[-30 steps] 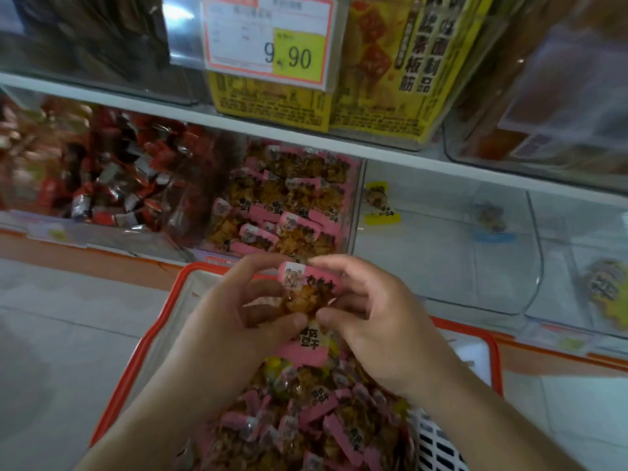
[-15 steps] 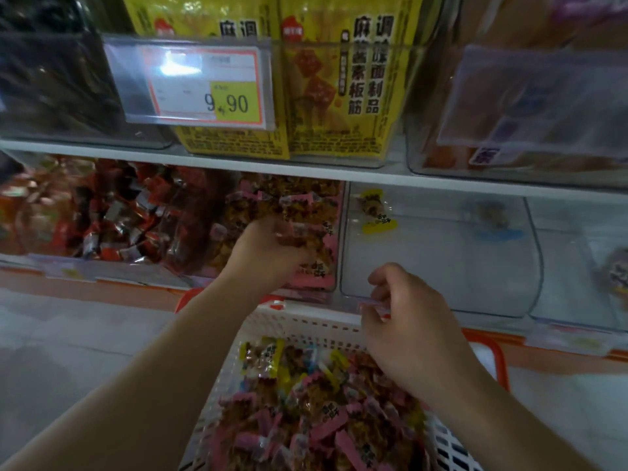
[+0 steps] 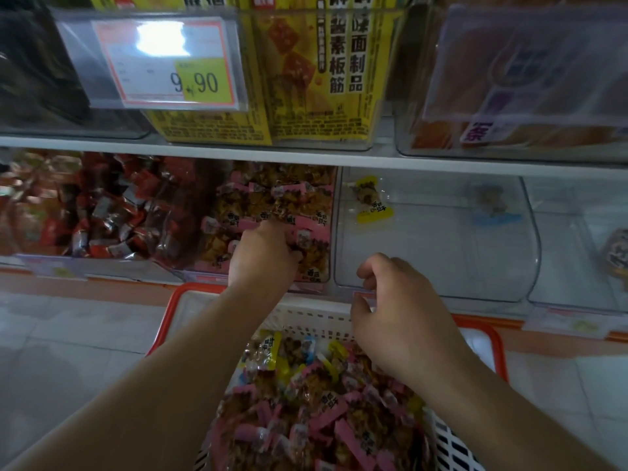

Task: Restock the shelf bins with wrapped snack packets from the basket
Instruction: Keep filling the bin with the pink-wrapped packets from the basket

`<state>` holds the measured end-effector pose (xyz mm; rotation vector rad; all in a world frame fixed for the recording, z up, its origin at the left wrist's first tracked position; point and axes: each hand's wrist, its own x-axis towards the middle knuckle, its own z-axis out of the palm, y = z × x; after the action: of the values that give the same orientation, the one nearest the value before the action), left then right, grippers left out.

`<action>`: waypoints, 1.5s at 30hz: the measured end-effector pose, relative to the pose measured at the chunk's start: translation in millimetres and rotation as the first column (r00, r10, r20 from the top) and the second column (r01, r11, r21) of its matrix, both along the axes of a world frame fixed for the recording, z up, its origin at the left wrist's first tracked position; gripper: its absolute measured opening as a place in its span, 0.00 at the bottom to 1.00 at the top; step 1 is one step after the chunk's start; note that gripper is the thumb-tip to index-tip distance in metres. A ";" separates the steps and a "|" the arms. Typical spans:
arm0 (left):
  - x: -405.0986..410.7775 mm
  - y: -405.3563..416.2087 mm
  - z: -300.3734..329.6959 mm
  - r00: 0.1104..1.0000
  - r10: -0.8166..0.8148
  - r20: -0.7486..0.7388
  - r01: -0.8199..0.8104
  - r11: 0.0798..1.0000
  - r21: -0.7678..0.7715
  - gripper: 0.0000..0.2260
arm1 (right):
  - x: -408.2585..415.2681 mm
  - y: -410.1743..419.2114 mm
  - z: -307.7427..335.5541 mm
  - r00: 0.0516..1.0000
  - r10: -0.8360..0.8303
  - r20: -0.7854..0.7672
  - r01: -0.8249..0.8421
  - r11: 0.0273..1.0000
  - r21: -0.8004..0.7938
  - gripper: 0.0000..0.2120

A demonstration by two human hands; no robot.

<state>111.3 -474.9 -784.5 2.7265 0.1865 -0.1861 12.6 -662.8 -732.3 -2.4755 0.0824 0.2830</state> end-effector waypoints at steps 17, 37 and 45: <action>-137.5 80.2 66.4 0.972 0.221 0.075 -0.210 0.969 -0.132 0.18 | -16.4 9.1 4.0 0.987 0.105 -0.124 -0.123 0.981 -0.148 0.11; -145.0 112.4 29.6 0.906 0.263 -0.332 -0.298 0.953 -0.058 0.12 | -59.9 12.8 -148.9 0.928 0.061 -0.367 -0.249 0.835 -0.490 0.31; -144.5 110.0 36.8 0.885 0.298 -0.357 -0.352 0.931 -0.097 0.11 | -54.6 21.0 -123.6 0.952 0.125 -0.278 -0.206 0.935 -0.288 0.07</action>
<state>-33.2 -364.9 -747.7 2.4388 0.6923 -0.5459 -41.9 -641.8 -855.9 -2.7529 0.0255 0.7143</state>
